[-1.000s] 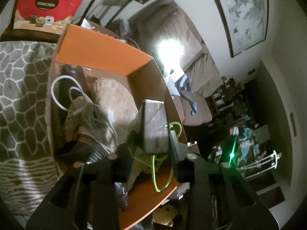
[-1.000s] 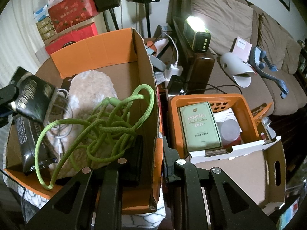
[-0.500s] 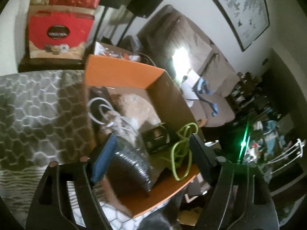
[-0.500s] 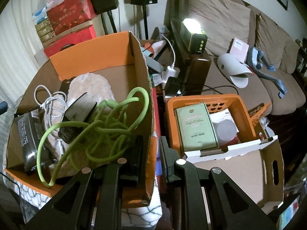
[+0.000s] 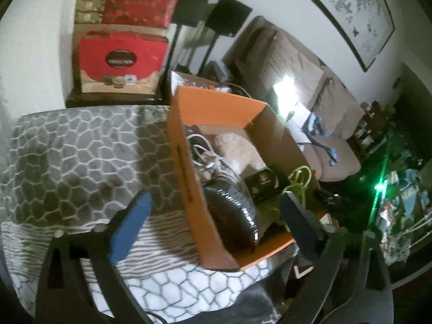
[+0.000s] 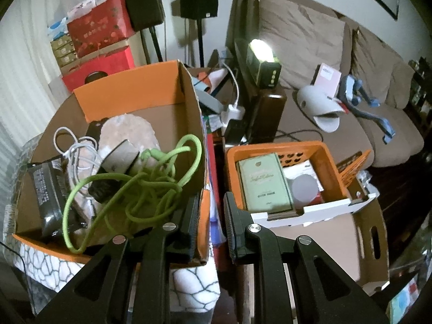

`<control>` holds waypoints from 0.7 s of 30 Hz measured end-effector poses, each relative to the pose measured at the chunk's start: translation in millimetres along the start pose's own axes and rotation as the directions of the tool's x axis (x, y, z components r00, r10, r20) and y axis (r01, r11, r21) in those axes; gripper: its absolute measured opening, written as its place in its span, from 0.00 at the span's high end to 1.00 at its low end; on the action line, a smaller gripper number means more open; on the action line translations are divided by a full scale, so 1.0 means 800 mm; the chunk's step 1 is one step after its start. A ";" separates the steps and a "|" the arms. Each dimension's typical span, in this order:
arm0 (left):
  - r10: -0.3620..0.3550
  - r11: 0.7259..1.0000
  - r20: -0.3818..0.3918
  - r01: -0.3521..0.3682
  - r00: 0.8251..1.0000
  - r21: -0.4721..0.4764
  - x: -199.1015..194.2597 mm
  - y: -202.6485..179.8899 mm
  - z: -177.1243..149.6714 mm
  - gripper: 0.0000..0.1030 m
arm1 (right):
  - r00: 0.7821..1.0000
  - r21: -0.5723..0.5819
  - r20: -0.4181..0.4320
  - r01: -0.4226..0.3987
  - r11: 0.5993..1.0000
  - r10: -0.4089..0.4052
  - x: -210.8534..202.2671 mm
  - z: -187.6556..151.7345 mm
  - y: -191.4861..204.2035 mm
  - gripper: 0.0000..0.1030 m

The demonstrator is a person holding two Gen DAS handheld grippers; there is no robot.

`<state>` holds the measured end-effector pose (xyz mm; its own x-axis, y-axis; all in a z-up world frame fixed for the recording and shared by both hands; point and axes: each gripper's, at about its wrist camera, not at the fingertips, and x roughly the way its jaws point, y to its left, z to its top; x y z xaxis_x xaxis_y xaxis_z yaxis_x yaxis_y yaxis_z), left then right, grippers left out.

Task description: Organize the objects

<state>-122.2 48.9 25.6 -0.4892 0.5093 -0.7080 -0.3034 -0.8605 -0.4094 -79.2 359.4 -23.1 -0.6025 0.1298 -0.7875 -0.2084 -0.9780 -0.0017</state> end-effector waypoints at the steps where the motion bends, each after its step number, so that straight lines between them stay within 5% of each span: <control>1: 0.010 1.000 0.006 -0.010 1.000 0.002 -0.004 0.002 -0.002 0.04 | 1.000 -0.002 0.011 0.007 1.000 -0.007 -0.006 0.000 0.001 0.79; 8: 0.095 0.995 0.038 -0.095 0.995 0.001 -0.033 0.010 -0.019 0.04 | 0.996 -0.020 0.085 0.017 1.000 -0.015 -0.051 0.002 0.016 0.66; 16: 0.160 0.987 0.082 -0.161 0.984 0.003 -0.056 0.004 -0.040 0.00 | 0.980 -0.081 0.175 -0.078 0.994 0.091 -0.101 -0.003 0.068 0.27; 21: 0.195 0.980 0.106 -0.198 0.975 0.017 -0.069 0.001 -0.055 0.00 | 0.968 -0.121 0.185 -0.147 0.982 0.168 -0.114 -0.015 0.105 0.16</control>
<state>-59.7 19.5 39.3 -0.6225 0.3307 -0.7093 -0.2149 -0.9437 -0.2514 -32.8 263.8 41.3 -0.7611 -0.0083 -0.6486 -0.0228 -0.9990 0.0394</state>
